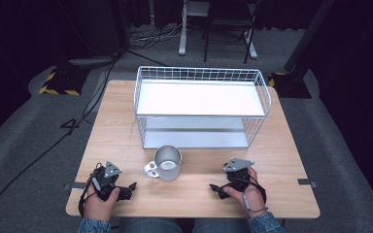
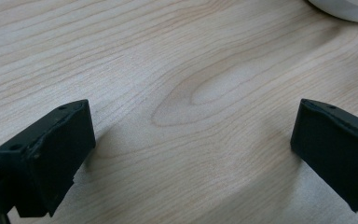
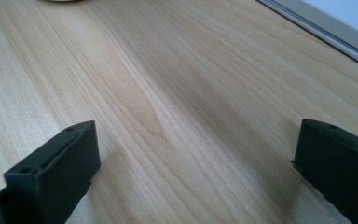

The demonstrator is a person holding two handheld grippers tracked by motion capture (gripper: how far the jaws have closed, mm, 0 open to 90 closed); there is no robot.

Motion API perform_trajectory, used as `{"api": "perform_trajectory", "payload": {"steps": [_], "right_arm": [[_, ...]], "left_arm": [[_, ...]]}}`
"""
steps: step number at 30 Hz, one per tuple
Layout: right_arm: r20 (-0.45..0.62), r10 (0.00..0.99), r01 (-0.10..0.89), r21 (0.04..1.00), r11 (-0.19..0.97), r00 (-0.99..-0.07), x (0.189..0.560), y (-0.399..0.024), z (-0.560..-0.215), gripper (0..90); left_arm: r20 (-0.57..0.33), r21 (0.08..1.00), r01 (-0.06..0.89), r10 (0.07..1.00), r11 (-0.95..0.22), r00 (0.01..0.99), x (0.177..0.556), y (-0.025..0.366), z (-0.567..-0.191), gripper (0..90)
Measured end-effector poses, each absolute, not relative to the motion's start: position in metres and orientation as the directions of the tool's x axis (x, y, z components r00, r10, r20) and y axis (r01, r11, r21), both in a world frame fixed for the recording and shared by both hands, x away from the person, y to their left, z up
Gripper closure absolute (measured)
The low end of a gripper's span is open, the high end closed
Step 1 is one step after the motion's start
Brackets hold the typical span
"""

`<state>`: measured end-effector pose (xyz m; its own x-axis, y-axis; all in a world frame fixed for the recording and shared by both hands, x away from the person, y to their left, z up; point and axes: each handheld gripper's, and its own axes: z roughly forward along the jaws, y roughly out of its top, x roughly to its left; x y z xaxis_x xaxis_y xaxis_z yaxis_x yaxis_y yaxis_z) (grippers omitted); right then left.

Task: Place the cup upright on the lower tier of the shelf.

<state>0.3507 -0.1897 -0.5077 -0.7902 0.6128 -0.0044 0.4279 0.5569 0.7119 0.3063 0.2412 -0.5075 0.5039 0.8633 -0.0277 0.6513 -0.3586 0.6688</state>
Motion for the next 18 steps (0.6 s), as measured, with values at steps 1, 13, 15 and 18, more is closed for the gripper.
{"api": "perform_trajectory", "payload": {"steps": [1,13,15,18], "right_arm": [[-0.004,0.613,0.428,0.712,0.557,-0.790,0.3507,-0.1897,-0.5077,0.1],[-0.003,0.613,0.429,0.711,0.557,-0.790,0.3508,-0.1897,-0.5075,0.2],[-0.004,0.614,0.429,0.711,0.557,-0.790,0.3509,-0.1898,-0.5075,0.3],[0.001,0.615,0.434,0.711,0.554,-0.788,0.3510,-0.1900,-0.5073,0.5]], "left_arm": [[-0.027,0.669,0.651,0.863,-0.359,0.504,0.3063,0.2412,-0.5075,0.1],[-0.026,0.668,0.650,0.861,-0.363,0.508,0.3067,0.2415,-0.5074,0.1],[-0.024,0.669,0.648,0.860,-0.365,0.509,0.3069,0.2416,-0.5074,0.1],[-0.027,0.670,0.648,0.860,-0.362,0.509,0.3079,0.2417,-0.5075,0.1]]}}
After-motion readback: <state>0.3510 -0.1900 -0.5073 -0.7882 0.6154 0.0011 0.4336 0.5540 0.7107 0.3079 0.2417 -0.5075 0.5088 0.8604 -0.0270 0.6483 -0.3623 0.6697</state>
